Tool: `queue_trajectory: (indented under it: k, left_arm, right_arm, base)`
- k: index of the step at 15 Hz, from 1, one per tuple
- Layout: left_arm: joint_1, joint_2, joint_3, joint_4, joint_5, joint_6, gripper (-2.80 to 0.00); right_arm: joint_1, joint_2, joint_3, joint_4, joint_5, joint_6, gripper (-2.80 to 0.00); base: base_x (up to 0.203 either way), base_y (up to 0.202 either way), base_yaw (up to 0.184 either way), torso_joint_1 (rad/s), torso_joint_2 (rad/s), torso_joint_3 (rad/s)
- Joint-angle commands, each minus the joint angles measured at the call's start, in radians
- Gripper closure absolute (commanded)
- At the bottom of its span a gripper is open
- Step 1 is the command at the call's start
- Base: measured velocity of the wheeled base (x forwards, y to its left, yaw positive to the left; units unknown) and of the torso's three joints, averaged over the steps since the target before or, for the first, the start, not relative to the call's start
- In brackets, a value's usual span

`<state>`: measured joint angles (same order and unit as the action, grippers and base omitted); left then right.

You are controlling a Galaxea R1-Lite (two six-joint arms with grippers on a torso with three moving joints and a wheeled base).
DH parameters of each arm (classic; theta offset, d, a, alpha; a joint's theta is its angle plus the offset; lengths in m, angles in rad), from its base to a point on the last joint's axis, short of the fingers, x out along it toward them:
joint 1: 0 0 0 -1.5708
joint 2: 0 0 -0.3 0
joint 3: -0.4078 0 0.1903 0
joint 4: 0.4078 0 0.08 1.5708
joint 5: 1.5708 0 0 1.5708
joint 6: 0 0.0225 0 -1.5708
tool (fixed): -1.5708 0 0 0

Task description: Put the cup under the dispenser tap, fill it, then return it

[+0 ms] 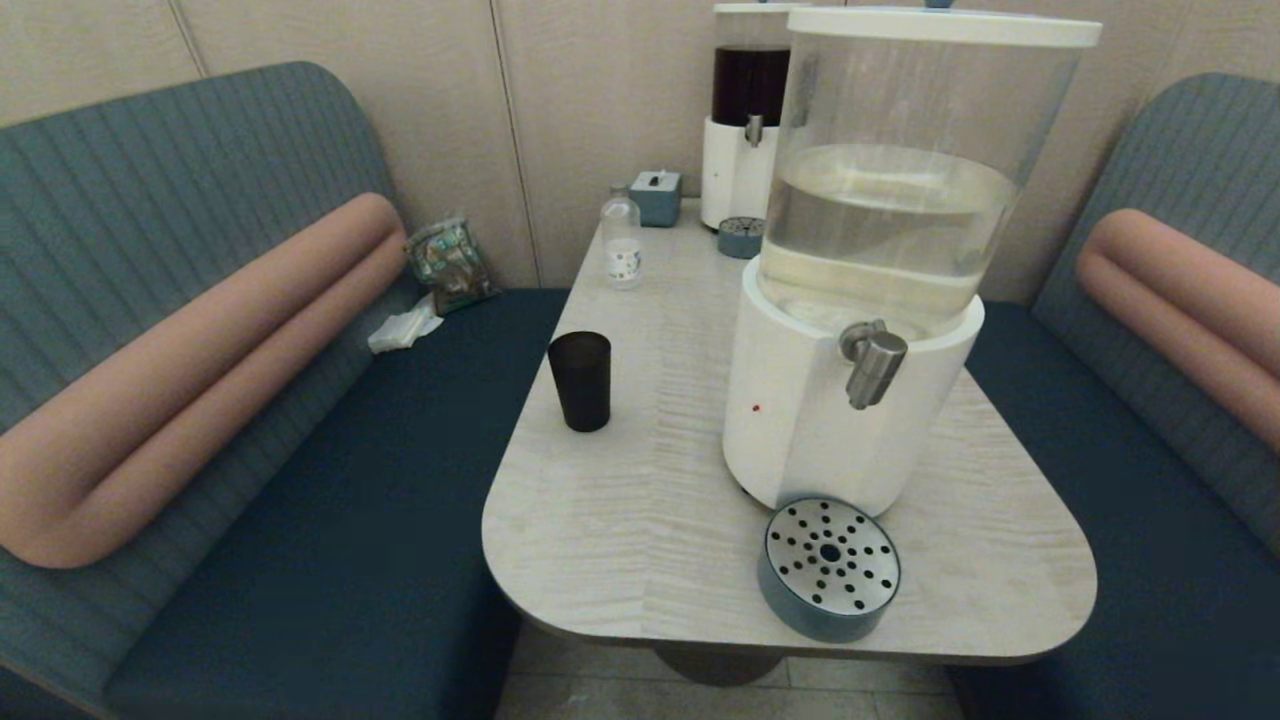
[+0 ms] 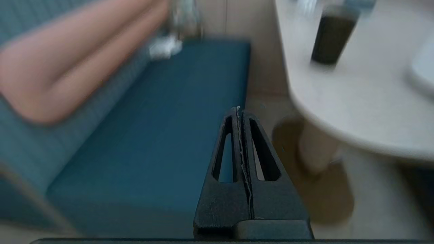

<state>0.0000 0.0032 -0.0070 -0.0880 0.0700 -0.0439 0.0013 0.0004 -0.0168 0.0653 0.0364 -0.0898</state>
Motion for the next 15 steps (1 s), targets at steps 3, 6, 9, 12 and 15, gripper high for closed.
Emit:
queue_trajectory:
  k: [3,6,9,12,15]
  left_arm:
    - [0.0,-0.002,-0.021,0.171,-0.072,0.029,0.0]
    - [0.0,-0.002,-0.014,0.134,-0.072,0.012,0.0]
    - [0.0,-0.002,-0.012,0.128,-0.072,0.012,0.0]
    - [0.0,-0.002,-0.011,0.128,-0.072,0.012,0.0]
    - [0.0,-0.002,-0.012,0.128,-0.072,0.012,0.0]
  right_arm:
    - [0.0,-0.002,0.0,0.001,0.0,-0.001,0.0]
    - [0.0,-0.002,0.0,-0.001,0.0,-0.001,0.0]
    - [0.0,-0.002,0.0,0.0,0.002,-0.002,0.0]
    - [0.0,-0.002,0.0,-0.001,-0.002,-0.002,0.0]
    - [0.0,-0.002,0.003,-0.011,0.0,0.0,0.0]
  base:
    - [0.0,0.0,0.0,0.0,0.0,0.0]
    - [0.0,0.0,0.0,0.0,0.0,0.0]
    - [0.0,0.0,0.0,0.0,0.0,0.0]
    - [0.0,0.0,0.0,0.0,0.0,0.0]
    - [0.0,0.0,0.0,0.0,0.0,0.0]
